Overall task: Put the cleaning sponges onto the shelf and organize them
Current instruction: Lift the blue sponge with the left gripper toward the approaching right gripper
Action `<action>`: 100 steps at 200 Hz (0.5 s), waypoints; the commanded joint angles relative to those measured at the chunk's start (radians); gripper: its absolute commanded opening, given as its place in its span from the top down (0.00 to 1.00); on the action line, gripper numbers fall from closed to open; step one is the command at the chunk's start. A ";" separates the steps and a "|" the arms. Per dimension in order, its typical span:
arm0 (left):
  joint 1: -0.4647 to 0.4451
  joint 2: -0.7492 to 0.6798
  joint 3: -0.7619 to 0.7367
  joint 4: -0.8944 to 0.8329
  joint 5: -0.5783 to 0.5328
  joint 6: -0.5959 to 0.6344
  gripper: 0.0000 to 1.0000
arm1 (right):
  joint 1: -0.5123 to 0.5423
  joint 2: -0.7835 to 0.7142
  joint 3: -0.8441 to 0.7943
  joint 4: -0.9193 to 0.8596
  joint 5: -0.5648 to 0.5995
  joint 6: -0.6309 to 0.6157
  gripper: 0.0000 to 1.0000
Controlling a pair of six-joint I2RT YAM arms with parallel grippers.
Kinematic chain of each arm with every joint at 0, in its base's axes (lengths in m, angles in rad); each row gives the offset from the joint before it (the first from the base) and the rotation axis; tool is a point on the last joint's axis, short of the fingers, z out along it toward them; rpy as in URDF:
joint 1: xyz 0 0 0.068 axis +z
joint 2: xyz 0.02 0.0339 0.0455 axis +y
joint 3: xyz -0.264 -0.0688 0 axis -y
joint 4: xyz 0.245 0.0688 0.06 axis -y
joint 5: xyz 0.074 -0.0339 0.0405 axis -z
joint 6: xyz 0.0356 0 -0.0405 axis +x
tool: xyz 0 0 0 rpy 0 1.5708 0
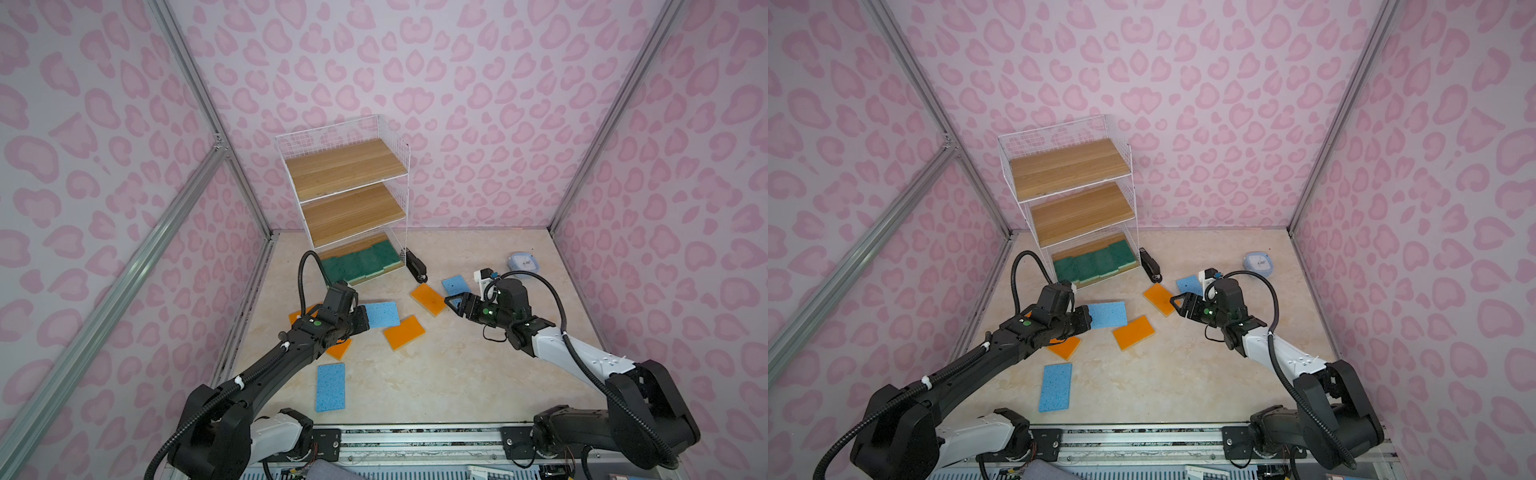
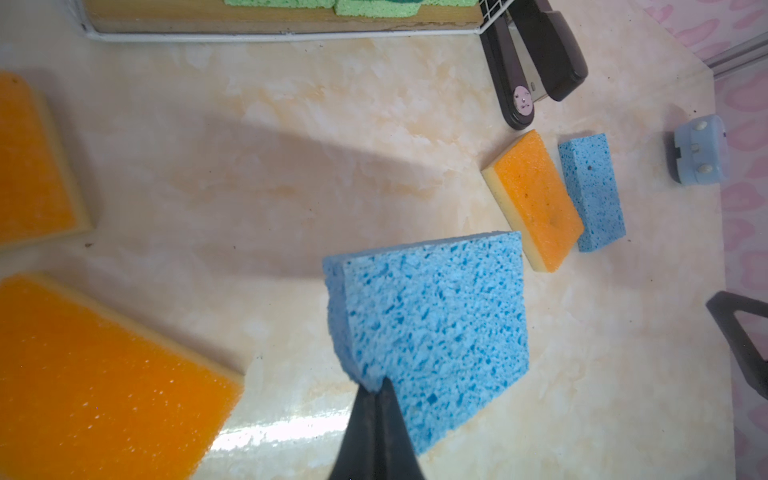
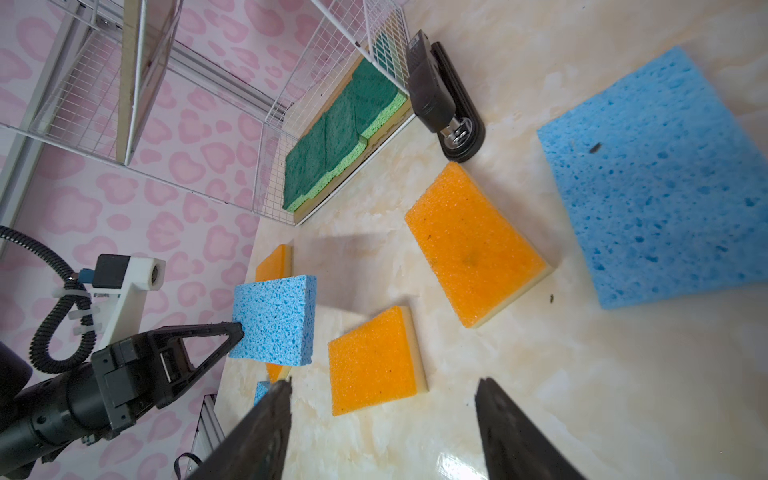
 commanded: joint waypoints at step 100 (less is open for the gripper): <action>0.000 0.001 0.129 -0.004 0.343 0.173 0.96 | 0.063 0.216 0.195 0.140 -0.322 0.032 0.44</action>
